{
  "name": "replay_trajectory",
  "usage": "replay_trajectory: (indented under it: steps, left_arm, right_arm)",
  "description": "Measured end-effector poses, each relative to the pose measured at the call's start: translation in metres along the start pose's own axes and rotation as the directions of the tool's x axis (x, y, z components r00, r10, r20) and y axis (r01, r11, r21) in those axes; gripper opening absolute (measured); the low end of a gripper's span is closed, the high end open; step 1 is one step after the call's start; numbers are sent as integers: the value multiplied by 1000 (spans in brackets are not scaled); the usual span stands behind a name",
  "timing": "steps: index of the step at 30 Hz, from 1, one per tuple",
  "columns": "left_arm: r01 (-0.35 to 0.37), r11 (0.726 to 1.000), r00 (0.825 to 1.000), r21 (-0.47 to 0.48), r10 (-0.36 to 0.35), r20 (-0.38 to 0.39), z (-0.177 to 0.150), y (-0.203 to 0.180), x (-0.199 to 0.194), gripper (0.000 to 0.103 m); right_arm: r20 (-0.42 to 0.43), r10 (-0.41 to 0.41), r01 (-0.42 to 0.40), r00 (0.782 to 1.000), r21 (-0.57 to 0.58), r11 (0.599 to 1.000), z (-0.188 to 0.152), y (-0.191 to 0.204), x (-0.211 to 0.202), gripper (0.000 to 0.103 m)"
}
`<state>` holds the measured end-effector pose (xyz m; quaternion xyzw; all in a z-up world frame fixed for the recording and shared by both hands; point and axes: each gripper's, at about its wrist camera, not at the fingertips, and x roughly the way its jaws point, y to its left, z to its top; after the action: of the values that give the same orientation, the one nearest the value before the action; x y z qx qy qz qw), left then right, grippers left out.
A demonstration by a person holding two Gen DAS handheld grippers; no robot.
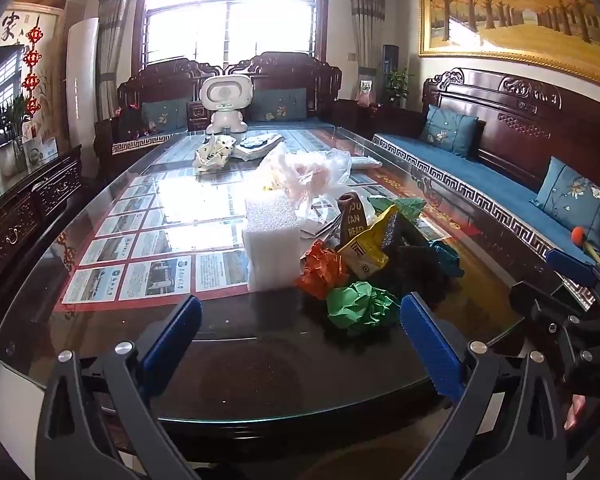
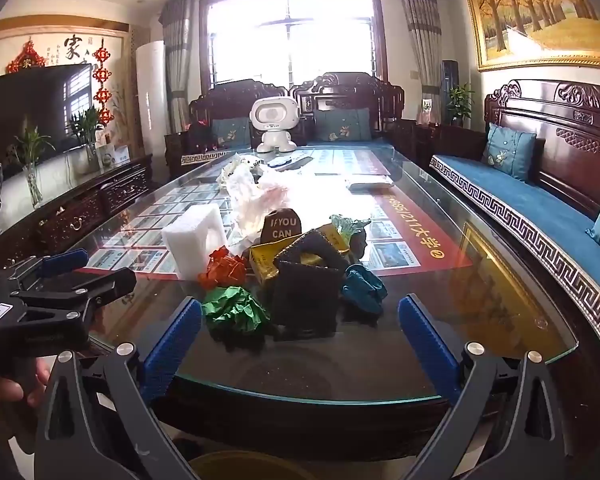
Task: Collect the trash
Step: 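Move both tools toward the trash pile on the glass table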
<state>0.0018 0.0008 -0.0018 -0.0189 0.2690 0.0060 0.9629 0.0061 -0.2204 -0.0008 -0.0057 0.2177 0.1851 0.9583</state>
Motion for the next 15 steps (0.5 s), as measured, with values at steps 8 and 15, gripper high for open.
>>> replay_trajectory:
  steps: [8,15]
  left_arm:
    - [-13,1000,1000,-4,13,-14,0,6,8,99]
    - [-29,1000,1000,6,29,-3,2,1,6,99]
  right_arm:
    - [-2,-28,28,1000,-14,1000,3,3,3,94]
    - [0,-27,27,1000,-19,999,4,4,5,93]
